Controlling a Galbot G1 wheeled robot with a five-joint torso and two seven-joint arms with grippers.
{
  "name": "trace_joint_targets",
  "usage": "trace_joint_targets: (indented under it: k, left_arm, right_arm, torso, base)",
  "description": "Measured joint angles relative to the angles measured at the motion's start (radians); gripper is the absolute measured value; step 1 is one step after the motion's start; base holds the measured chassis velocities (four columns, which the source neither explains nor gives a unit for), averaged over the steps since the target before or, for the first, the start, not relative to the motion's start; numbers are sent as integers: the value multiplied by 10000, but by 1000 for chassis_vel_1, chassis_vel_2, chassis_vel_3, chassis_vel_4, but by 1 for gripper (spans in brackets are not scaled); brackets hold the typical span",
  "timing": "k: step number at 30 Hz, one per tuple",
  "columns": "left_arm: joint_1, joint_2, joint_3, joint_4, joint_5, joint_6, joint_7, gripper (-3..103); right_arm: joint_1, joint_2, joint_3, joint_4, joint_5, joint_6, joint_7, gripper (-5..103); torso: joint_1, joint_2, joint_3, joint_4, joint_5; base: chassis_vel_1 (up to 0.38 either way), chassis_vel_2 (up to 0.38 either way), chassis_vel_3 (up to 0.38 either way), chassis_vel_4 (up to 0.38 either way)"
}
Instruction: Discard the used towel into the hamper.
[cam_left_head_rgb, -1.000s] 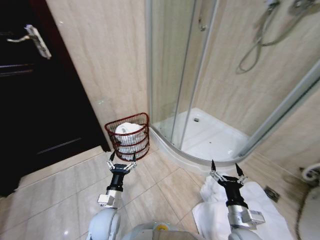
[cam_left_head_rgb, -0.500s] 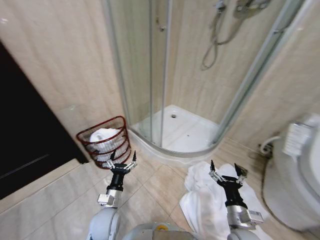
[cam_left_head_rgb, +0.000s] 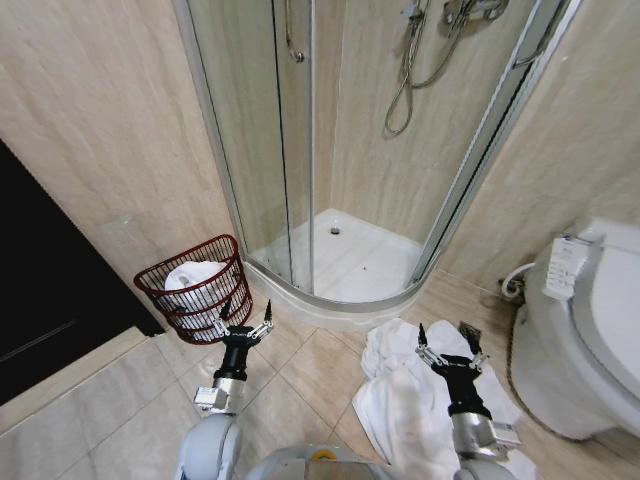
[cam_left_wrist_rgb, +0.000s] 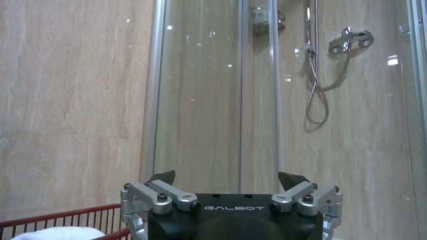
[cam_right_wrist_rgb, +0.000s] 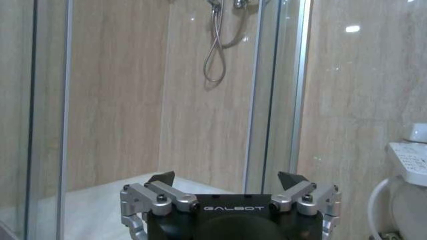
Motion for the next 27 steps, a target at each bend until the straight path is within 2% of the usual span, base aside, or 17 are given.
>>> trace_joint_targets:
  k: [27]
  left_arm:
    - [-18, -5, -24, 8, 27, -28, 2, 100]
  right_arm:
    - [73, -62, 52, -126, 104, -76, 103, 100]
  torso:
    - [0, 5, 5, 0, 0]
  base:
    - [0, 0, 0, 0]
